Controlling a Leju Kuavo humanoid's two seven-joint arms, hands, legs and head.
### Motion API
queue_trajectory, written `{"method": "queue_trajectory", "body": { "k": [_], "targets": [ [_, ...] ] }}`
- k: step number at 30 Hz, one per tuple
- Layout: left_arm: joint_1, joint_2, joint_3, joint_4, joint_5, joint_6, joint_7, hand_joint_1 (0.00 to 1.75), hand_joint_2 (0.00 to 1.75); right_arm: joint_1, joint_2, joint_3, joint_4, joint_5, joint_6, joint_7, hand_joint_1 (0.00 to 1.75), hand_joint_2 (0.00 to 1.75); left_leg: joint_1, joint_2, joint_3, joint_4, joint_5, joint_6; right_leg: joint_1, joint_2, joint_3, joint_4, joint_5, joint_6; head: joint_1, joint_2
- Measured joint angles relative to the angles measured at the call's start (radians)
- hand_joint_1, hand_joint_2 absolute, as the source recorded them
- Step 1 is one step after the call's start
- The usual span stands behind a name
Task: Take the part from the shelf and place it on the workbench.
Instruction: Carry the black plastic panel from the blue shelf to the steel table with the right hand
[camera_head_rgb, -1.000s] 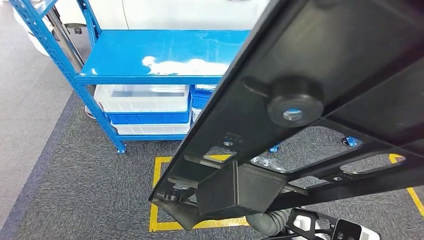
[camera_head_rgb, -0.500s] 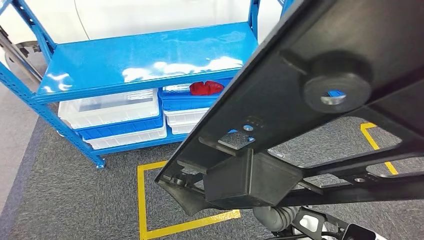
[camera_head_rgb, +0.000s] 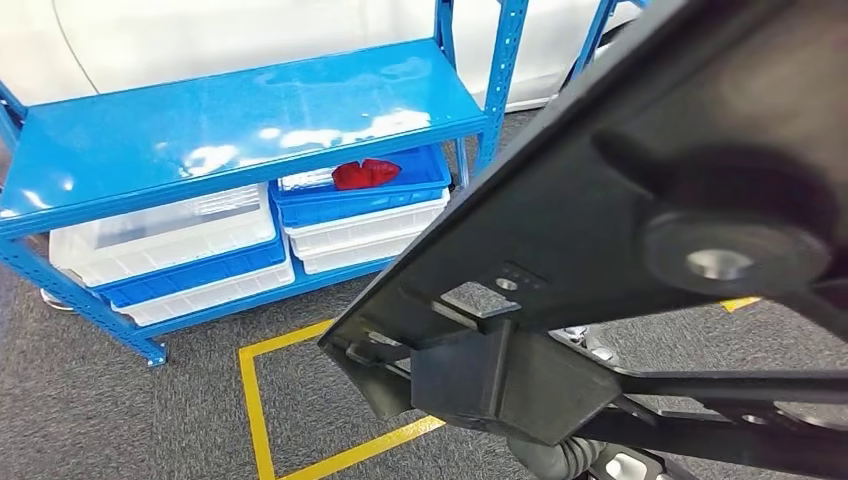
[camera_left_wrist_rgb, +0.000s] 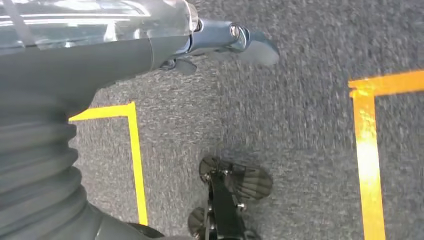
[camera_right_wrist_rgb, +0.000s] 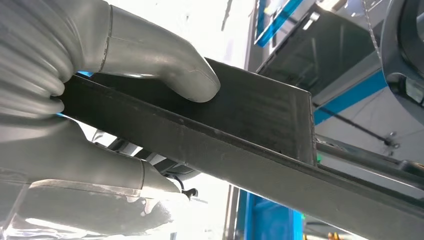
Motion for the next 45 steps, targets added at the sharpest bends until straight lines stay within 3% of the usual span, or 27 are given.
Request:
{"method": "queue_trajectory", "body": {
  "k": [2, 4, 6, 8, 10, 12, 13, 14, 16, 18, 20, 22, 24, 26, 27, 29, 33, 35, 37, 39, 40, 42, 44, 45],
  "targets": [
    [-0.003, 0.001, -0.002, 0.000, -0.002, -0.005, 0.000, 0.00, 1.75, -0.006, -0.009, 0.013, -0.010, 0.002, -0.026, 0.000, 1.75, 1.75, -0.003, 0.020, 0.004, 0.001, -0.005, -0.006, 0.006, -0.039, 0.080, -0.146, 0.053, -0.009, 0.000, 0.000],
    [-0.004, 0.003, -0.004, 0.000, 0.000, -0.010, -0.004, 0.00, 1.75, -0.013, -0.018, 0.028, -0.024, 0.005, -0.054, 0.000, 1.75, 1.75, -0.008, 0.037, 0.007, 0.002, -0.009, -0.015, 0.015, -0.065, 0.117, -0.222, 0.068, -0.023, 0.000, 0.000],
    [-0.006, 0.005, -0.006, 0.000, 0.000, -0.012, -0.006, 0.00, 1.75, -0.016, -0.028, 0.041, -0.036, 0.007, -0.072, 0.000, 1.75, 1.75, -0.010, 0.056, 0.011, 0.001, -0.011, -0.024, 0.017, -0.047, 0.113, -0.227, 0.069, -0.034, 0.000, 0.000],
    [-0.010, 0.007, -0.007, 0.000, 0.000, -0.012, -0.008, 0.00, 1.75, -0.018, -0.036, 0.052, -0.046, 0.008, -0.081, 0.000, 1.75, 1.75, -0.008, 0.038, 0.009, 0.016, -0.028, -0.035, 0.011, -0.025, 0.115, -0.234, 0.075, -0.045, 0.000, 0.000],
    [-0.010, 0.010, -0.007, 0.000, 0.002, -0.011, -0.014, 0.00, 1.75, -0.024, -0.040, 0.061, -0.053, 0.008, -0.090, 0.000, 1.75, 1.75, -0.004, -0.014, -0.027, 0.102, -0.082, -0.043, 0.006, -0.005, 0.116, -0.240, 0.080, -0.054, 0.000, 0.000],
    [-0.007, 0.012, -0.007, 0.000, 0.003, -0.007, -0.022, 0.00, 1.75, -0.029, -0.043, 0.070, -0.057, 0.013, -0.105, 0.000, 1.75, 1.75, -0.003, -0.042, -0.092, 0.240, -0.143, -0.047, 0.006, 0.020, 0.113, -0.239, 0.082, -0.059, 0.000, 0.000],
    [-0.007, 0.014, -0.007, 0.000, 0.002, -0.004, -0.026, 0.00, 1.75, -0.029, -0.045, 0.074, -0.058, 0.016, -0.114, 0.000, 1.75, 1.75, -0.003, -0.046, -0.114, 0.284, -0.152, -0.048, 0.007, 0.035, 0.113, -0.239, 0.082, -0.060, 0.000, 0.000],
    [-0.006, 0.015, -0.007, 0.000, 0.000, 0.001, -0.030, 0.00, 1.75, -0.030, -0.047, 0.079, -0.060, 0.019, -0.123, 0.000, 1.75, 1.75, -0.003, -0.048, -0.119, 0.290, -0.140, -0.047, 0.007, 0.049, 0.112, -0.237, 0.083, -0.060, 0.000, 0.000],
    [-0.008, 0.021, -0.007, 0.000, -0.004, 0.007, -0.042, 0.00, 1.75, -0.039, -0.051, 0.089, -0.064, 0.016, -0.140, 0.000, 1.75, 1.75, -0.002, -0.061, -0.077, 0.189, -0.067, -0.043, 0.007, 0.077, 0.113, -0.232, 0.082, -0.058, 0.000, 0.000],
    [-0.011, 0.030, -0.007, 0.000, -0.006, 0.007, -0.053, 0.00, 1.75, -0.051, -0.055, 0.098, -0.068, 0.007, -0.152, 0.000, 1.75, 1.75, 0.000, -0.103, -0.022, 0.060, -0.014, -0.036, 0.008, 0.100, 0.109, -0.225, 0.082, -0.052, 0.000, 0.000],
    [-0.016, 0.038, -0.008, 0.000, -0.007, 0.002, -0.055, 0.00, 1.75, -0.059, -0.059, 0.102, -0.070, -0.004, -0.156, 0.000, 1.75, 1.75, -0.001, -0.128, -0.003, 0.012, -0.009, -0.030, 0.006, 0.120, 0.101, -0.222, 0.085, -0.040, 0.000, 0.000],
    [-0.021, 0.044, -0.008, 0.000, -0.007, 0.003, -0.048, 0.00, 1.75, -0.062, -0.064, 0.104, -0.071, -0.013, -0.158, 0.000, 1.75, 1.75, 0.001, -0.110, -0.001, 0.004, -0.004, -0.021, 0.003, 0.137, 0.094, -0.224, 0.090, -0.026, 0.000, 0.000],
    [-0.023, 0.049, -0.008, 0.000, -0.009, 0.015, -0.028, 0.00, 1.75, -0.063, -0.068, 0.105, -0.073, -0.017, -0.160, 0.000, 1.75, 1.75, 0.005, -0.085, 0.002, -0.004, 0.003, -0.010, 0.007, 0.103, 0.079, -0.195, 0.071, -0.015, 0.000, 0.000],
    [-0.021, 0.054, -0.008, 0.000, -0.014, 0.030, -0.003, 0.00, 1.75, -0.063, -0.070, 0.106, -0.075, -0.019, -0.162, 0.000, 1.75, 1.75, 0.006, -0.060, 0.002, -0.007, 0.005, -0.003, 0.007, 0.039, 0.027, -0.087, 0.012, -0.005, 0.000, 0.000],
    [-0.018, 0.057, -0.009, 0.000, -0.016, 0.035, 0.008, 0.00, 1.75, -0.062, -0.070, 0.106, -0.075, -0.022, -0.161, 0.000, 1.75, 1.75, 0.005, -0.047, 0.001, -0.007, 0.005, -0.001, 0.004, 0.022, -0.005, -0.020, -0.019, -0.001, 0.000, 0.000],
    [-0.016, 0.061, -0.010, 0.001, -0.018, 0.039, 0.020, 0.00, 1.75, -0.061, -0.070, 0.104, -0.074, -0.029, -0.156, 0.000, 1.75, 1.75, 0.003, -0.032, 0.001, -0.007, 0.004, -0.001, 0.001, 0.012, -0.044, 0.060, -0.049, 0.003, 0.000, 0.000],
    [-0.016, 0.062, -0.011, 0.001, -0.018, 0.038, 0.023, 0.00, 1.75, -0.061, -0.070, 0.103, -0.074, -0.034, -0.149, 0.000, 1.75, 1.75, 0.003, -0.027, 0.000, -0.007, 0.004, -0.001, 0.000, 0.012, -0.052, 0.076, -0.052, 0.004, 0.000, 0.000],
    [-0.017, 0.064, -0.013, 0.001, -0.018, 0.035, 0.028, 0.00, 1.75, -0.057, -0.067, 0.082, -0.070, -0.053, -0.103, 0.001, 1.75, 1.75, 0.003, -0.011, 0.001, -0.006, 0.002, -0.003, -0.003, 0.007, -0.041, 0.052, -0.027, 0.006, 0.000, 0.000],
    [-0.019, 0.067, -0.015, 0.001, -0.009, 0.023, 0.031, 0.00, 1.75, -0.045, -0.042, 0.008, -0.057, -0.073, 0.024, 0.001, 1.75, 1.75, -0.002, 0.026, 0.009, -0.005, -0.007, -0.016, 0.004, -0.033, 0.037, -0.100, 0.037, -0.010, 0.000, 0.000],
    [-0.020, 0.067, -0.015, 0.001, 0.001, 0.014, 0.029, 0.00, 1.75, -0.033, -0.014, -0.063, -0.045, -0.077, 0.124, 0.001, 1.75, 1.75, -0.007, 0.061, 0.020, -0.006, -0.017, -0.034, 0.013, -0.055, 0.101, -0.226, 0.076, -0.034, 0.000, 0.000],
    [-0.020, 0.067, -0.015, 0.001, 0.003, 0.012, 0.027, 0.00, 1.75, -0.031, -0.007, -0.077, -0.041, -0.078, 0.138, 0.001, 1.75, 1.75, -0.006, 0.059, 0.022, -0.003, -0.023, -0.040, 0.012, -0.043, 0.102, -0.229, 0.078, -0.040, 0.000, 0.000],
    [-0.019, 0.066, -0.015, 0.000, 0.006, 0.010, 0.022, 0.00, 1.75, -0.033, 0.009, -0.100, -0.033, -0.084, 0.164, 0.001, 1.75, 1.75, -0.002, 0.015, 0.002, 0.051, -0.061, -0.049, 0.006, -0.020, 0.104, -0.237, 0.084, -0.052, 0.000, 0.000],
    [-0.014, 0.063, -0.014, 0.001, 0.009, 0.010, 0.019, 0.00, 1.75, -0.040, 0.026, -0.120, -0.021, -0.092, 0.186, 0.001, 1.75, 1.75, 0.000, -0.035, -0.060, 0.183, -0.127, -0.052, 0.006, 0.004, 0.103, -0.238, 0.086, -0.060, 0.000, 0.000],
    [-0.012, 0.062, -0.014, 0.001, 0.011, 0.008, 0.017, 0.00, 1.75, -0.043, 0.033, -0.128, -0.014, -0.095, 0.195, 0.001, 1.75, 1.75, 0.000, -0.044, -0.093, 0.248, -0.150, -0.053, 0.006, 0.019, 0.102, -0.237, 0.086, -0.062, 0.000, 0.000]
  ]
}}
